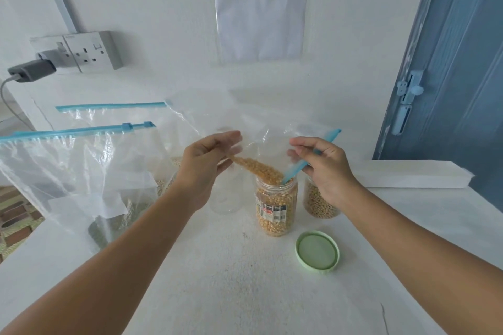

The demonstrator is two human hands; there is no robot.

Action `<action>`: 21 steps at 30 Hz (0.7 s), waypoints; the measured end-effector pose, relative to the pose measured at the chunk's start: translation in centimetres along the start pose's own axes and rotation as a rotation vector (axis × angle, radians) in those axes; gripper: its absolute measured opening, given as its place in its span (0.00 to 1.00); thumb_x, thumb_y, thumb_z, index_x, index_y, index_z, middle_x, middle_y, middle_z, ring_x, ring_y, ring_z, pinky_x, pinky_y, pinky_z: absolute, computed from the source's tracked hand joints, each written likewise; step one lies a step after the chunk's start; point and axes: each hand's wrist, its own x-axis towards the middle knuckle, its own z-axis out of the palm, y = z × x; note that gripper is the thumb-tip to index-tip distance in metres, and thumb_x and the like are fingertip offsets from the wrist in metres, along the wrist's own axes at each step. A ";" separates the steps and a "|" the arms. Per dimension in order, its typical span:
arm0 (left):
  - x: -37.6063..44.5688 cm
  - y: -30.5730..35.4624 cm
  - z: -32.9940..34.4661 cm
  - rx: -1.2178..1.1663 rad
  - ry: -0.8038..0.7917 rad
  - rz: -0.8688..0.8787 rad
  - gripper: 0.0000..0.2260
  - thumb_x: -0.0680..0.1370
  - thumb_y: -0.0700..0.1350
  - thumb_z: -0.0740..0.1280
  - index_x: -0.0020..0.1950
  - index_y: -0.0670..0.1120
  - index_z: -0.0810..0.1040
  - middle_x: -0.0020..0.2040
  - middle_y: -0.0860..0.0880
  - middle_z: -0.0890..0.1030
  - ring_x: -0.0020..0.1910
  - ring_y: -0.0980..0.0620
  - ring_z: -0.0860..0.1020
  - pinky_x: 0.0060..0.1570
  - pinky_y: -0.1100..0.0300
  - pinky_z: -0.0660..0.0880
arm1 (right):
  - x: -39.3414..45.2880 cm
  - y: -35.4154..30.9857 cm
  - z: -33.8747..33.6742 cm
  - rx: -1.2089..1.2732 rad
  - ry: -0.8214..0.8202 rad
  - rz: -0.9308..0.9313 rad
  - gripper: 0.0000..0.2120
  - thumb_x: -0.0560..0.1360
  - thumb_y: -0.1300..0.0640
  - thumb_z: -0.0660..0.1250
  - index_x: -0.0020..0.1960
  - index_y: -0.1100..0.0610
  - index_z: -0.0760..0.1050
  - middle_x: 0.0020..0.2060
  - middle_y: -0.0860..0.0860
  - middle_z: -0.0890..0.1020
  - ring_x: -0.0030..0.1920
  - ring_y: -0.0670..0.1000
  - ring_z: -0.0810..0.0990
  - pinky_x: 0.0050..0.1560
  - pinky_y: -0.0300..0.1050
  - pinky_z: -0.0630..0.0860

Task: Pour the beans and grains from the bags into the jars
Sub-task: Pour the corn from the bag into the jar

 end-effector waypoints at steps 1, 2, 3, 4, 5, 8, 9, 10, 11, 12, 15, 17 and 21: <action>0.0 0.1 0.2 0.016 -0.011 -0.006 0.12 0.85 0.35 0.64 0.60 0.44 0.85 0.61 0.49 0.86 0.60 0.48 0.84 0.64 0.52 0.77 | 0.0 0.0 0.0 0.012 0.006 0.005 0.09 0.79 0.68 0.69 0.53 0.60 0.85 0.52 0.55 0.86 0.55 0.56 0.87 0.59 0.50 0.82; -0.1 0.1 0.3 0.029 -0.021 -0.012 0.11 0.85 0.35 0.64 0.60 0.44 0.85 0.61 0.49 0.86 0.60 0.48 0.85 0.64 0.51 0.78 | 0.0 0.0 0.0 0.018 0.012 0.010 0.09 0.79 0.68 0.69 0.54 0.60 0.85 0.53 0.55 0.86 0.55 0.56 0.87 0.59 0.50 0.82; -0.1 0.1 0.4 0.036 -0.025 -0.016 0.11 0.85 0.36 0.64 0.60 0.44 0.85 0.61 0.49 0.86 0.60 0.48 0.85 0.65 0.51 0.78 | 0.0 0.1 -0.1 0.018 0.015 0.014 0.09 0.79 0.68 0.69 0.54 0.60 0.85 0.54 0.56 0.86 0.55 0.56 0.87 0.59 0.50 0.82; -0.1 0.2 0.4 0.031 -0.021 -0.017 0.11 0.85 0.36 0.64 0.61 0.44 0.85 0.61 0.49 0.86 0.60 0.48 0.85 0.65 0.50 0.77 | 0.0 0.1 -0.1 0.016 0.013 0.015 0.09 0.79 0.68 0.69 0.55 0.60 0.85 0.55 0.56 0.85 0.56 0.56 0.87 0.59 0.50 0.82; -0.1 0.4 0.3 0.017 -0.015 -0.019 0.11 0.84 0.36 0.64 0.61 0.44 0.85 0.61 0.49 0.86 0.60 0.47 0.85 0.66 0.50 0.77 | 0.0 0.1 -0.2 0.015 0.008 0.016 0.09 0.79 0.68 0.69 0.55 0.60 0.85 0.56 0.57 0.85 0.56 0.56 0.87 0.59 0.50 0.82; -0.1 1.0 0.0 -0.016 -0.049 -0.052 0.13 0.85 0.36 0.63 0.64 0.45 0.84 0.62 0.48 0.85 0.62 0.47 0.84 0.67 0.48 0.75 | -0.1 0.0 -0.4 0.022 -0.006 0.015 0.10 0.80 0.69 0.68 0.56 0.60 0.84 0.55 0.56 0.85 0.56 0.56 0.87 0.57 0.47 0.83; 0.0 1.1 -0.1 -0.006 -0.070 -0.060 0.14 0.85 0.36 0.62 0.65 0.45 0.83 0.63 0.48 0.85 0.62 0.47 0.84 0.68 0.47 0.75 | -0.1 0.0 -0.5 0.028 -0.006 0.014 0.10 0.80 0.69 0.68 0.56 0.60 0.84 0.55 0.56 0.85 0.56 0.56 0.87 0.57 0.47 0.83; 0.0 1.1 -0.1 0.011 -0.083 -0.060 0.15 0.85 0.35 0.60 0.65 0.45 0.83 0.63 0.48 0.85 0.62 0.47 0.84 0.69 0.46 0.74 | -0.1 -0.1 -0.5 0.032 -0.007 0.015 0.10 0.80 0.69 0.67 0.56 0.60 0.84 0.55 0.56 0.85 0.56 0.56 0.87 0.56 0.46 0.83; 0.1 1.1 -0.2 0.025 -0.083 -0.055 0.16 0.85 0.34 0.59 0.65 0.45 0.83 0.63 0.48 0.85 0.62 0.47 0.84 0.70 0.45 0.74 | -0.1 -0.1 -0.5 0.034 -0.011 0.017 0.10 0.80 0.69 0.67 0.56 0.60 0.84 0.56 0.56 0.85 0.56 0.56 0.87 0.56 0.46 0.83; 0.2 1.1 -0.3 0.028 -0.074 -0.048 0.16 0.85 0.33 0.59 0.65 0.44 0.83 0.63 0.48 0.85 0.62 0.47 0.84 0.71 0.44 0.74 | -0.1 -0.1 -0.5 0.033 -0.016 0.019 0.10 0.80 0.70 0.66 0.56 0.60 0.84 0.56 0.56 0.85 0.56 0.56 0.87 0.55 0.45 0.83; 0.6 1.0 -0.4 0.011 -0.085 -0.056 0.15 0.85 0.35 0.62 0.66 0.45 0.83 0.64 0.47 0.85 0.63 0.45 0.83 0.72 0.43 0.73 | -0.1 -0.1 -0.3 0.029 -0.019 0.023 0.11 0.81 0.70 0.65 0.57 0.61 0.84 0.57 0.56 0.84 0.56 0.56 0.87 0.56 0.46 0.83; 0.6 0.8 -0.4 0.035 -0.125 -0.068 0.15 0.84 0.36 0.64 0.68 0.47 0.82 0.65 0.48 0.84 0.64 0.45 0.83 0.73 0.43 0.72 | 0.0 -0.1 -0.3 0.033 -0.010 0.024 0.12 0.81 0.70 0.64 0.57 0.61 0.84 0.57 0.56 0.85 0.56 0.56 0.87 0.57 0.47 0.83; 0.8 0.8 -0.6 0.055 -0.115 -0.032 0.15 0.84 0.36 0.64 0.70 0.48 0.80 0.63 0.47 0.85 0.62 0.44 0.84 0.73 0.44 0.72 | -0.1 -0.1 -0.4 0.018 -0.005 0.025 0.12 0.81 0.70 0.64 0.58 0.61 0.83 0.55 0.55 0.85 0.56 0.56 0.87 0.57 0.47 0.83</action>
